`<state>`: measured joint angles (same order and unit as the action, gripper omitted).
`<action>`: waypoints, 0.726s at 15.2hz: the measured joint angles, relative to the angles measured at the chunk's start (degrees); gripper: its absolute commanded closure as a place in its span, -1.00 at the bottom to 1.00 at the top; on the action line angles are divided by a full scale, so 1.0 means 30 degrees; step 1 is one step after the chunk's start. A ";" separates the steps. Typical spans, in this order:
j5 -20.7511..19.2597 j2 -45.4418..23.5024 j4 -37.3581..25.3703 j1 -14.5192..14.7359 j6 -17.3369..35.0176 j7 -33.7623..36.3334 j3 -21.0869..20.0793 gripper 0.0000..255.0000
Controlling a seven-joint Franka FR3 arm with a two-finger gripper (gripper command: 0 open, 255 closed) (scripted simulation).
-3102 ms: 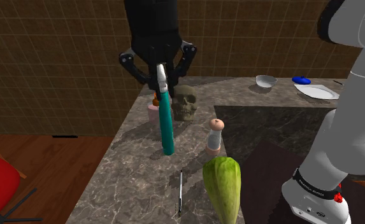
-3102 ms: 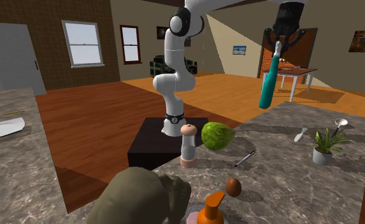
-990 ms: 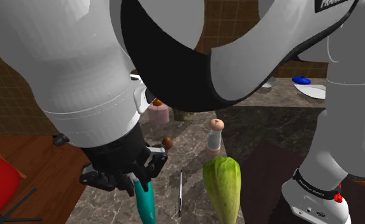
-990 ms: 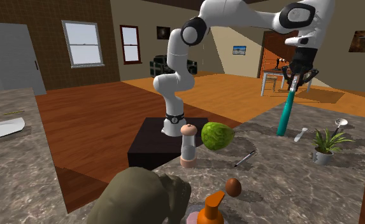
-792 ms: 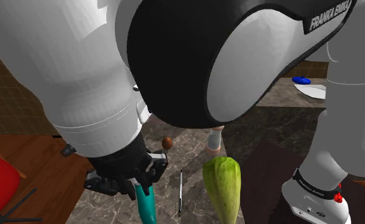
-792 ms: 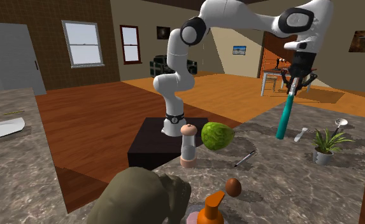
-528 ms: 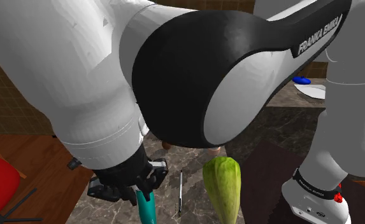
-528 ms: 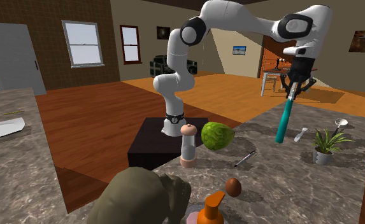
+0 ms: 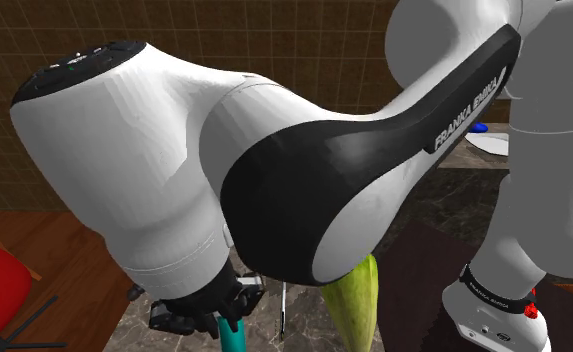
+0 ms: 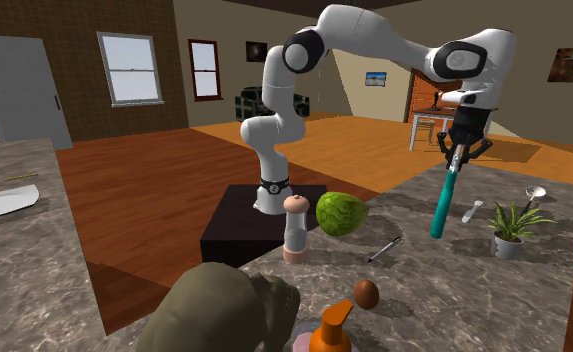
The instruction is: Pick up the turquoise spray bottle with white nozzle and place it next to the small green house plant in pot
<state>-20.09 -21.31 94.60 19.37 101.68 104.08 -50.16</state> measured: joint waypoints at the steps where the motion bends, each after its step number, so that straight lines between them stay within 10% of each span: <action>1: -0.0044 -0.0021 0.0310 -0.0030 0.0306 0.0066 0.0019 1.00; 10: -0.0259 -0.0224 0.0990 -0.0049 0.1110 0.0248 0.0133 1.00; 11: -0.0260 -0.0224 0.0992 -0.0049 0.1112 0.0249 0.0133 -1.00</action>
<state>-20.87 -21.98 97.58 19.22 105.01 104.82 -49.76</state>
